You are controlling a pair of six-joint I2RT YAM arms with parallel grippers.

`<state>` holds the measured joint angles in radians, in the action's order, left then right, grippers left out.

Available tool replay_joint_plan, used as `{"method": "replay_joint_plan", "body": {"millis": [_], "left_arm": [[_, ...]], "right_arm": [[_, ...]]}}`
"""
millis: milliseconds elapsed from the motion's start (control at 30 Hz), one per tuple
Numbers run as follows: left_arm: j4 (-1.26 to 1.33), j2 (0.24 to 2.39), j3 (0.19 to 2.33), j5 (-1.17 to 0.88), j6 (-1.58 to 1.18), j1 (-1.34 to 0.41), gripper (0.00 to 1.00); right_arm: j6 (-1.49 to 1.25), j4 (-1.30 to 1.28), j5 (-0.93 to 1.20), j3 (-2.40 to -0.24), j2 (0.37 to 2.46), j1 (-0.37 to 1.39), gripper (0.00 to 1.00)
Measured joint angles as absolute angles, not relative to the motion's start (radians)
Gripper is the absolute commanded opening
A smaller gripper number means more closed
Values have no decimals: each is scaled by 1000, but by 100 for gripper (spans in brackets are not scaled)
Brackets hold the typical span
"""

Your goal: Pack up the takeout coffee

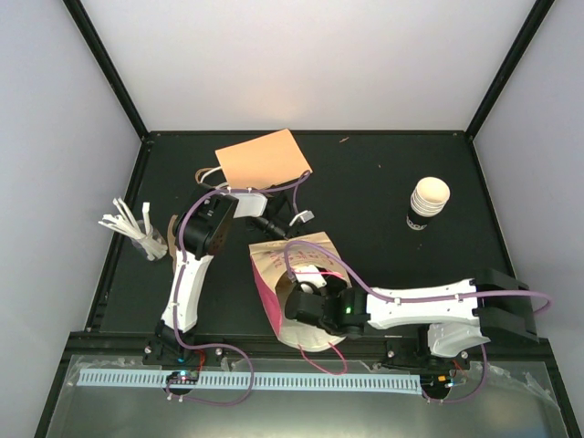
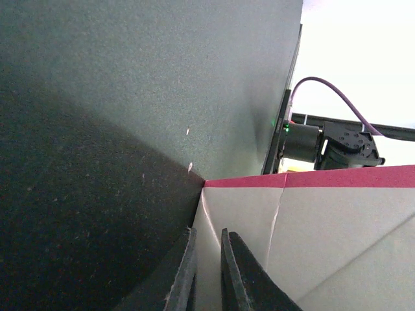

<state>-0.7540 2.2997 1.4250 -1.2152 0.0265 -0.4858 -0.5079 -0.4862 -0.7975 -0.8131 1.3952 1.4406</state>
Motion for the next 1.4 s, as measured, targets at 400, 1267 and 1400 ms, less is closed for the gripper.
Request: {"method": "replay_joint_plan", "body": {"millis": [400,1267,1400], "left_arm": [[-745,2302,1433,-1206,30,-486,14],[-752,2310,1436,-1236,24,-494,14],[-753,2310,1436,-1238,24,-498,14]], "right_arm": [[-561,-498,-782,-829,1421,1428,41],[-739,-462,-1004,-795,1538,1565,43],[-770,-479,-960,-773,1505,1565,47]]}}
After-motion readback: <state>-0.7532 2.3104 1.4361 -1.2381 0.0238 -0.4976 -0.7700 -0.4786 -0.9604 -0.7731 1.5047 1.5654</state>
